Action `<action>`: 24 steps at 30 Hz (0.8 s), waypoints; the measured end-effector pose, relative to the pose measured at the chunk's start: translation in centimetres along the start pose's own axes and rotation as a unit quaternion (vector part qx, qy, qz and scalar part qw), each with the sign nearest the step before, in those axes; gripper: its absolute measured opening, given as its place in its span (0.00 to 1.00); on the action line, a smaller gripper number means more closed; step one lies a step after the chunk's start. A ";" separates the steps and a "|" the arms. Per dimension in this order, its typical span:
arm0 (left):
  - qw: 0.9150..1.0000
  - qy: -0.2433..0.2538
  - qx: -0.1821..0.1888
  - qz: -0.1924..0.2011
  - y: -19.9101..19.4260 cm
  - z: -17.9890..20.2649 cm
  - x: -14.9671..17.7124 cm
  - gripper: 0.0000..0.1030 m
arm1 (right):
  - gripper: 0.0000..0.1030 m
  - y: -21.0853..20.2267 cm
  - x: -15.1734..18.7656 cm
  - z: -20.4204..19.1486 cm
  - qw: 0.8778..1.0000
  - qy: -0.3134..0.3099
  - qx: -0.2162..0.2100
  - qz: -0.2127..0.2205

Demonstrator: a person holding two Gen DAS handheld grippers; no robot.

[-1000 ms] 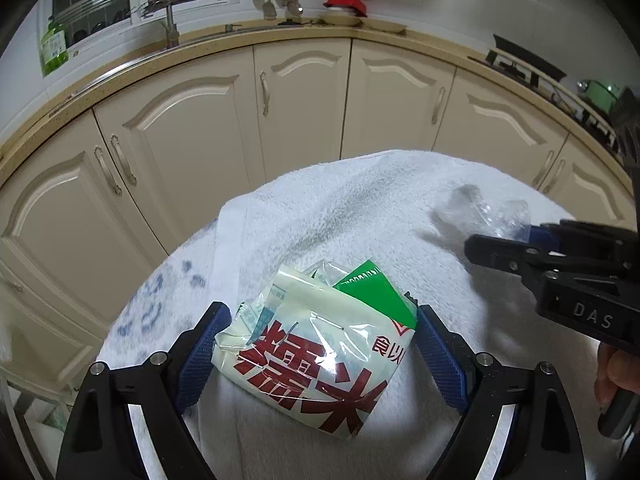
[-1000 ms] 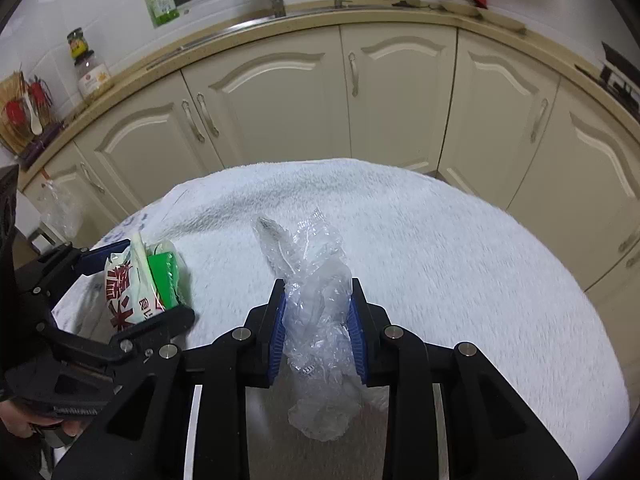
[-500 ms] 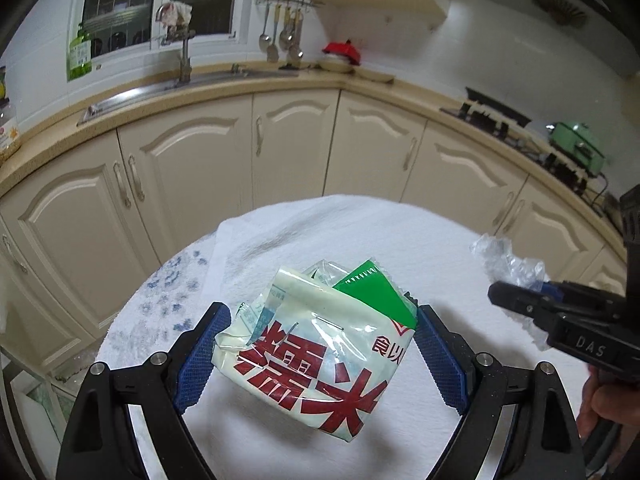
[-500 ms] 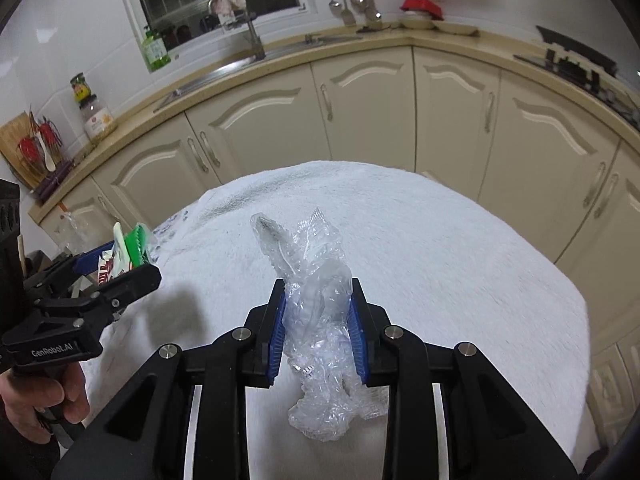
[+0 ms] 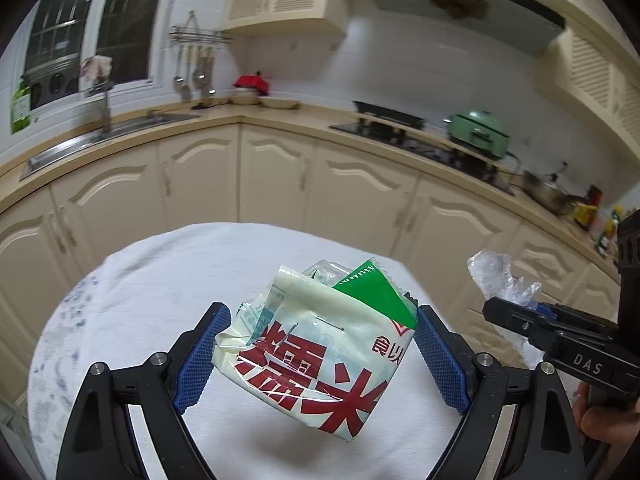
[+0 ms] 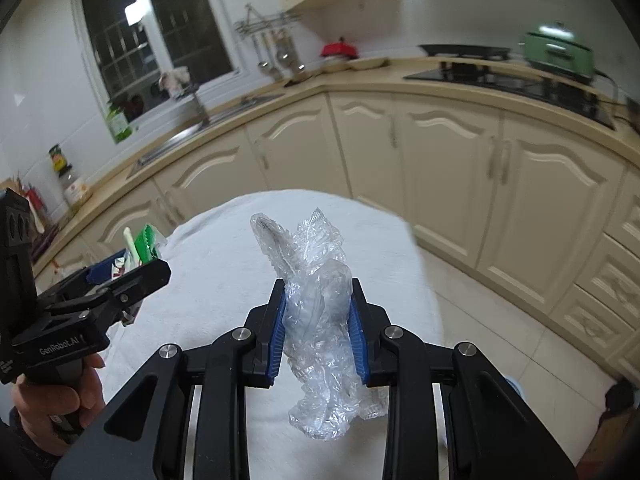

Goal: Collect trash
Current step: 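Carry both items to the blue bin and open both tools to drop them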

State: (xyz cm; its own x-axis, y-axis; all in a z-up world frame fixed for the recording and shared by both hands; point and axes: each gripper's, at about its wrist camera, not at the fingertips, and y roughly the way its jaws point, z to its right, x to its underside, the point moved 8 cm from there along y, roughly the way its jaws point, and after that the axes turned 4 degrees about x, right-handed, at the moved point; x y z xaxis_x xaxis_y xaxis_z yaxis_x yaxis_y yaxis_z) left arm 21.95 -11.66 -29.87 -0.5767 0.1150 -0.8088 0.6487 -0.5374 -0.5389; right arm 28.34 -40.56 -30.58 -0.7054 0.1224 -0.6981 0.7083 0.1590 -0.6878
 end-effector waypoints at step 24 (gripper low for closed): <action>0.978 0.115 0.151 -0.082 10.7 22.0 0.0 0.85 | 0.28 -11.5 8.5 26.4 0.967 0.186 0.173 0.026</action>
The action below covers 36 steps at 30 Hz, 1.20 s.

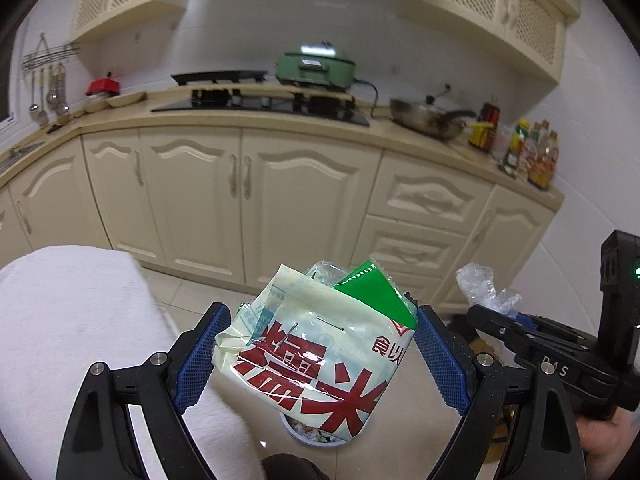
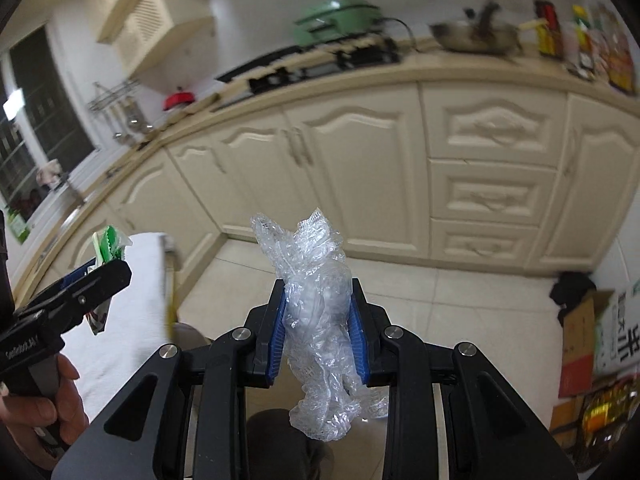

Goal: Collect trash

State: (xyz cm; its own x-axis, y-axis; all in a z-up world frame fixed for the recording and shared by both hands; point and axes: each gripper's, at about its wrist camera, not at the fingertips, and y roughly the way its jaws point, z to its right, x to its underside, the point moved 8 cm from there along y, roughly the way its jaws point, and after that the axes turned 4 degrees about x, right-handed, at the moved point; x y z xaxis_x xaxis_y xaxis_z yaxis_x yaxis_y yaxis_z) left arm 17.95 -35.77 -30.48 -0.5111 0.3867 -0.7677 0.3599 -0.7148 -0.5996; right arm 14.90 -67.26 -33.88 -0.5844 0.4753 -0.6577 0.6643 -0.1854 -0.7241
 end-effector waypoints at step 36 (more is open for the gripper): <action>0.986 -0.011 -0.060 -0.156 25.9 5.3 -3.6 0.99 | 1.00 13.5 6.9 10.4 0.982 0.147 0.037 -0.114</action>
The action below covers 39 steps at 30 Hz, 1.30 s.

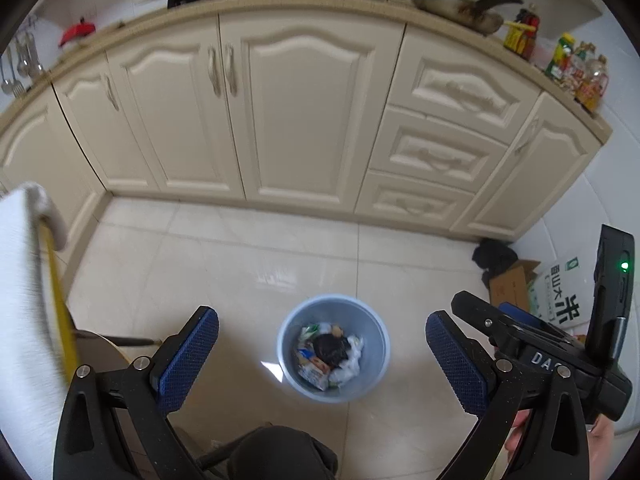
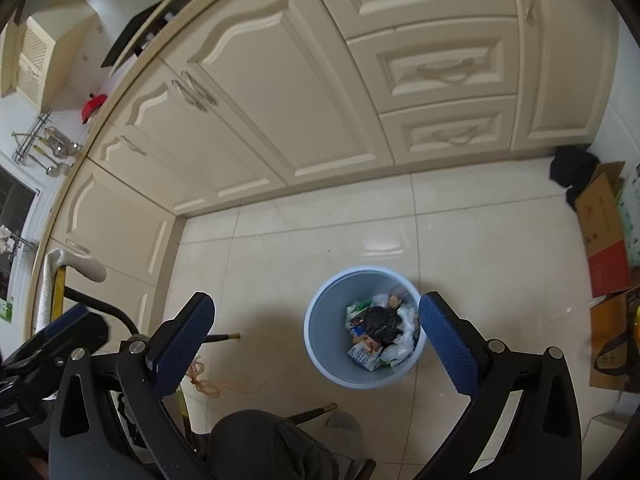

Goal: Collect trash

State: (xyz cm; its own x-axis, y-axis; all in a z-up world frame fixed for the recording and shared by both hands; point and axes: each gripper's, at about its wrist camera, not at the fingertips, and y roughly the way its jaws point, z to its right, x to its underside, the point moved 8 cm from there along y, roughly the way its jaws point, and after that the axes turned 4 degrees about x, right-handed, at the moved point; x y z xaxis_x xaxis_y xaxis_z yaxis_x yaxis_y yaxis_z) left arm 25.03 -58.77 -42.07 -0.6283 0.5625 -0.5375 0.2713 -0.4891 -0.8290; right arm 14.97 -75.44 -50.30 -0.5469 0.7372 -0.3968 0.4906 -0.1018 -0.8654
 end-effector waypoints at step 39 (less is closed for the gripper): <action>0.880 -0.175 -0.296 0.329 -53.8 -1.7 42.9 0.99 | 1.00 -33.2 20.5 -38.9 0.895 -0.334 -0.168 0.243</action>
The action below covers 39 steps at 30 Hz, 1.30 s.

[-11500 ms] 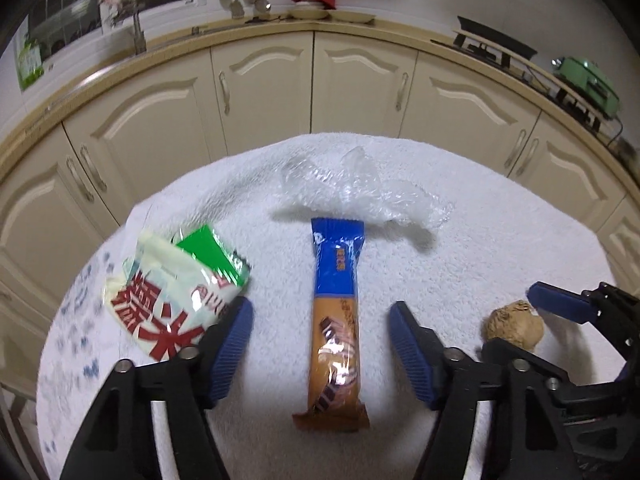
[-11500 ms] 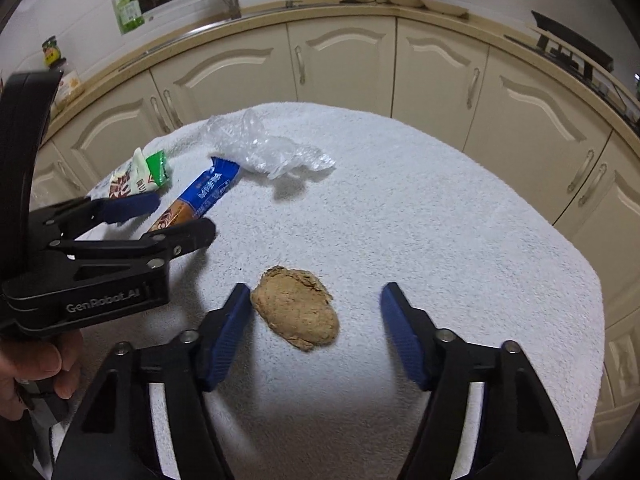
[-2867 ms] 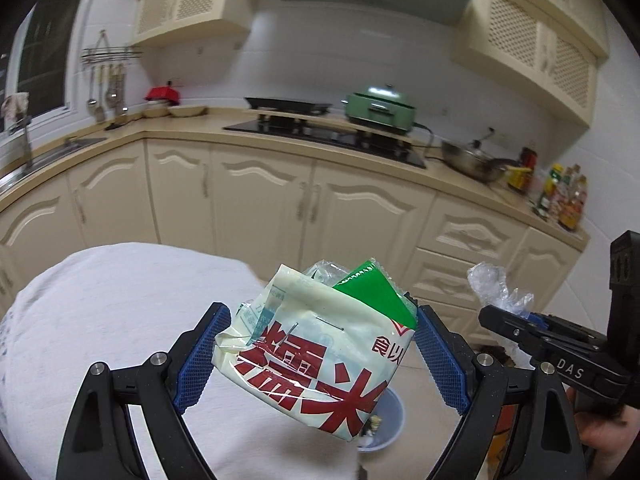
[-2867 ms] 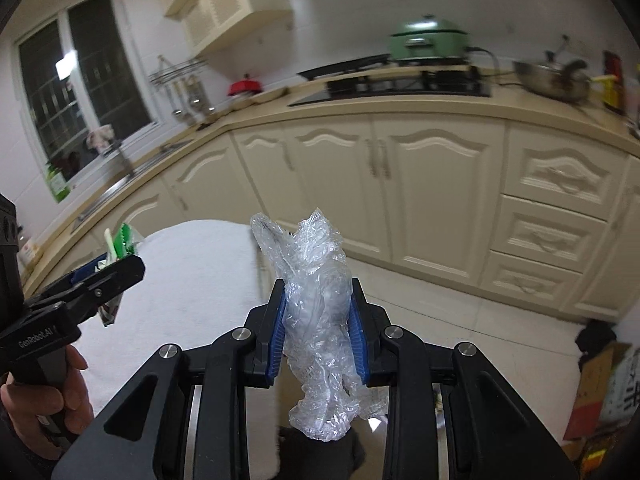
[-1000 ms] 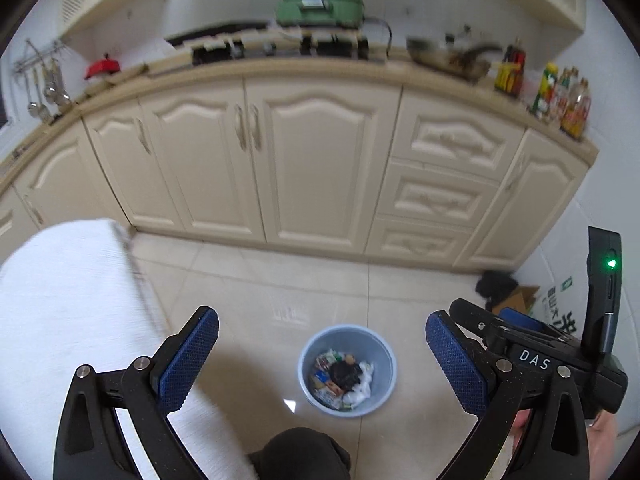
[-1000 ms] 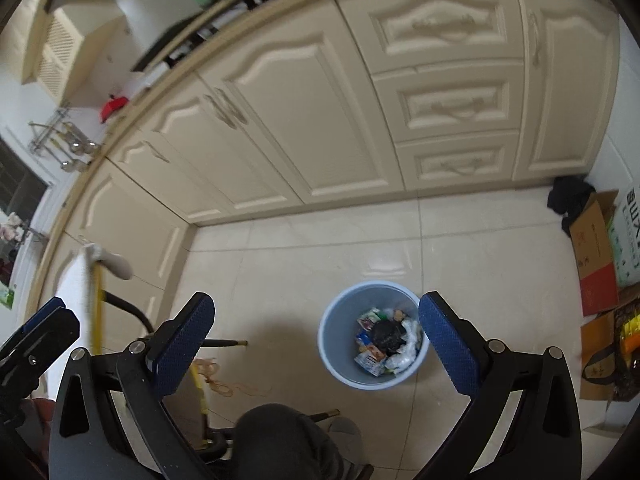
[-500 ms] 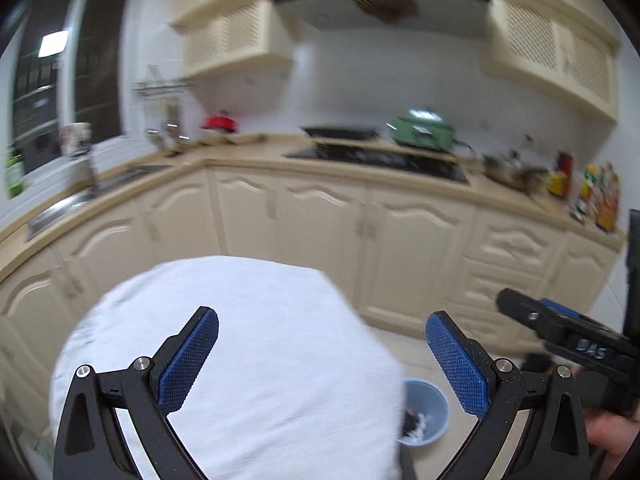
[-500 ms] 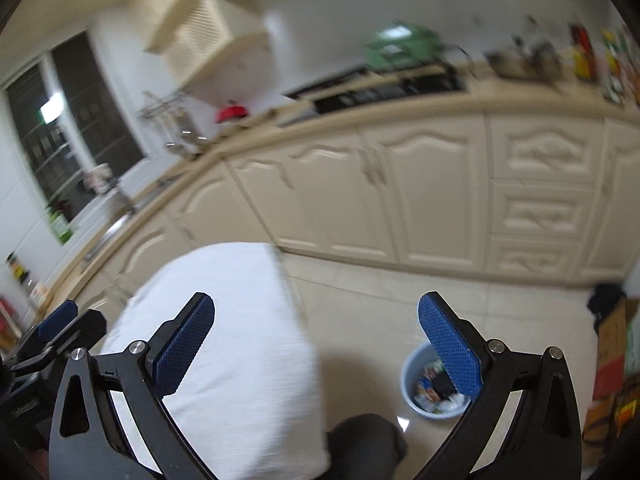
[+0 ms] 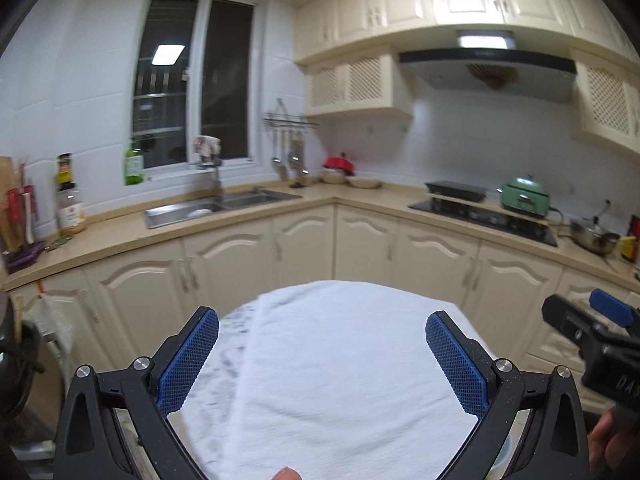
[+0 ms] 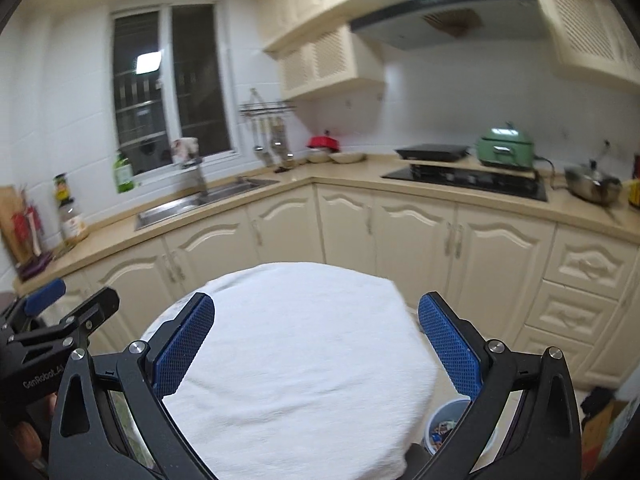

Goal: Collect trash

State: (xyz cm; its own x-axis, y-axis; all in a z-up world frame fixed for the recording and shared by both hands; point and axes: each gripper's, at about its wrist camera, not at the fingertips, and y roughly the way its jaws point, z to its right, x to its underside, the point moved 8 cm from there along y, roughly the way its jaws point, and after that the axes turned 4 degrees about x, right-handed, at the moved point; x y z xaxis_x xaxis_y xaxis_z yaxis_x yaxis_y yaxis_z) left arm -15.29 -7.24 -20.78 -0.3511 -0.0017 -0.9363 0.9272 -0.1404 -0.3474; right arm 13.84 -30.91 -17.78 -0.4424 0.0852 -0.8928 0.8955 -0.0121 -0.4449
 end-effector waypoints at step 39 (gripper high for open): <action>0.999 -0.034 -0.017 0.025 -8.5 -1.4 0.7 0.99 | 1.00 -5.2 1.6 -4.9 0.998 -0.040 -0.014 0.049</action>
State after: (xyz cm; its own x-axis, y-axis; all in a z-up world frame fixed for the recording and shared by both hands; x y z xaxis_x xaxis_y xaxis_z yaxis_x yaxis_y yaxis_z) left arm -23.24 -4.63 -18.54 -0.3111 -0.0746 -0.9474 0.9472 -0.1055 -0.3028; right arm 8.69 -25.79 -16.58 -0.3536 0.0057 -0.9354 0.9354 0.0120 -0.3535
